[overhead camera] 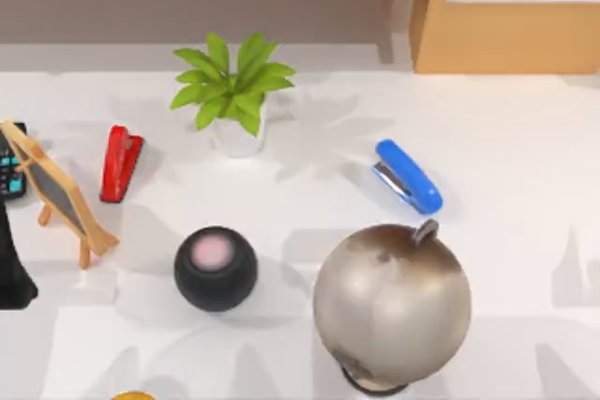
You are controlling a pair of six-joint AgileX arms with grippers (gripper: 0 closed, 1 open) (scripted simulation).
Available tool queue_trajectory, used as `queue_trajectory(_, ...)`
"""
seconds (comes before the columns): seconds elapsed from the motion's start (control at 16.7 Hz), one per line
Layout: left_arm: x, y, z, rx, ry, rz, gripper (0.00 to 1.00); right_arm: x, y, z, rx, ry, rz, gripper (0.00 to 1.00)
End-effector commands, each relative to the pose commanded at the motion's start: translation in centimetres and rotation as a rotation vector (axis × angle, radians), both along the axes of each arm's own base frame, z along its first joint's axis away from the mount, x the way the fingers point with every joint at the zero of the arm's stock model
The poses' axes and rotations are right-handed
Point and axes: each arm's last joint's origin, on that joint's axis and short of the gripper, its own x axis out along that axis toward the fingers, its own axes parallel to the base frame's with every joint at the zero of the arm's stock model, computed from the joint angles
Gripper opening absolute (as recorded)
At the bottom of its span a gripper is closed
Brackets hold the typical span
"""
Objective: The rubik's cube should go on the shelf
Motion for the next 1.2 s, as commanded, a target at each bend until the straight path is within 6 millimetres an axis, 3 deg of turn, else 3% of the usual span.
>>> queue_trajectory(0.3, 0.0, 0.0, 0.0, 0.000, 0.000, 0.000, 1.00, 0.2, 0.0, 0.9, -0.046, -0.012, -0.008, 1.00)
queue_trajectory(0.66, 0.0, 0.0, 0.0, 0.000, 0.000, 0.000, 1.00, 2.6, 0.1, 5.2, -0.307, -0.034, -0.028, 1.00)
queue_trajectory(0.96, 0.0, 0.0, 0.0, 0.000, 0.000, 0.000, 1.00, 8.5, 0.9, 8.4, -0.626, -0.038, -0.032, 1.00)
queue_trajectory(1.2, 0.0, 0.0, 0.0, 0.000, 0.000, 0.000, 1.00, 15.3, 2.1, 8.4, -0.900, -0.035, -0.030, 1.00)
